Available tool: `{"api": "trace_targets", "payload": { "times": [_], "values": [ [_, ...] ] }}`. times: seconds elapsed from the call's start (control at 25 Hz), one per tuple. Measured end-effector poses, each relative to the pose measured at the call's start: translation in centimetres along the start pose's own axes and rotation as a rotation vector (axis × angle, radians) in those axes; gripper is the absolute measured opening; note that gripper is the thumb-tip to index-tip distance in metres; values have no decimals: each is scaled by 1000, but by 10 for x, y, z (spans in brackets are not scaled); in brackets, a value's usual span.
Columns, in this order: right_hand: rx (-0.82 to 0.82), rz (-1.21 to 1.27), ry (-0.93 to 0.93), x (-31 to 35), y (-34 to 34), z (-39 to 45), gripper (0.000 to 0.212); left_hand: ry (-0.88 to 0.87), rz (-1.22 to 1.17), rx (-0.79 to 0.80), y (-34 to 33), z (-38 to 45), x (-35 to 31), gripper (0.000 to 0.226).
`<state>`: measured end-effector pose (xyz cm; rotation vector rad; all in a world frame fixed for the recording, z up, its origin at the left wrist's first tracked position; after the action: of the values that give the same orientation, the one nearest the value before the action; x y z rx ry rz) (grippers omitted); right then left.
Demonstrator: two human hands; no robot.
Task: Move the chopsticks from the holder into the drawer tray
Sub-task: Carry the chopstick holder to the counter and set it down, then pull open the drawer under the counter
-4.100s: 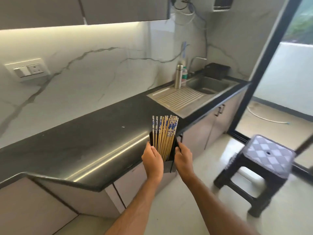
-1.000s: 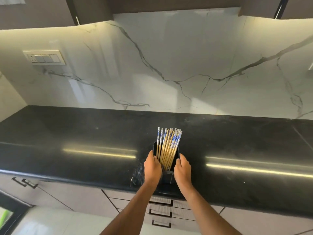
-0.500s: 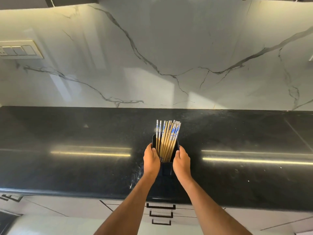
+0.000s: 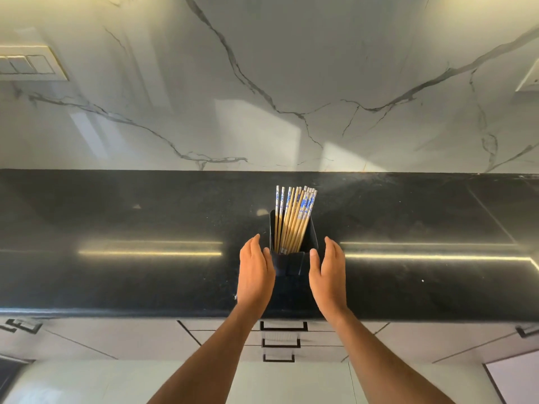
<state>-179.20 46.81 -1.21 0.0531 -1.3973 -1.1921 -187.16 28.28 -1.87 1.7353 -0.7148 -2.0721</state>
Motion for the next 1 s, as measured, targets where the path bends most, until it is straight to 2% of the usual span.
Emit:
{"api": "trace_targets", "payload": {
  "times": [0.12, 0.24, 0.44, 0.52, 0.68, 0.84, 1.0],
  "values": [
    [-19, -147, 150, 1, 12, -40, 45, -69, 105, -1, 15, -37, 12, 43],
    [19, -249, 240, -6, 13, -87, 38, -248, 269, -8, 23, -77, 20, 34],
    [178, -379, 472, -27, -14, -155, 35, -478, 474, 131, -2, -138, 62, 28],
    [315, -427, 480, -42, -38, -168, 31, -461, 530, 239, -23, -149, 84, 39],
    [575, -552, 405, -71, -91, -170, 43, -376, 601, 363, -61, -148, 113, 63],
    [697, -649, 425, -94, -138, -158, 58, -378, 706, 409, -103, -134, 136, 79],
    [710, -711, 441, -109, -160, -148, 61, -438, 741, 464, -130, -126, 151, 71]
  ]
}}
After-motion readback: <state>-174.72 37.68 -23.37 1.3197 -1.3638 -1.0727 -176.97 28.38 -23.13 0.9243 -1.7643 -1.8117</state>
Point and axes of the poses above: each hand's wrist, its own z-axis towards the middle knuckle, its own y-axis out of the back of the hand, x = y × z, the point moved 8 cm from there along z, towards the middle knuckle, and after that the axes turned 3 degrees about -z, right-handed, at the moved point
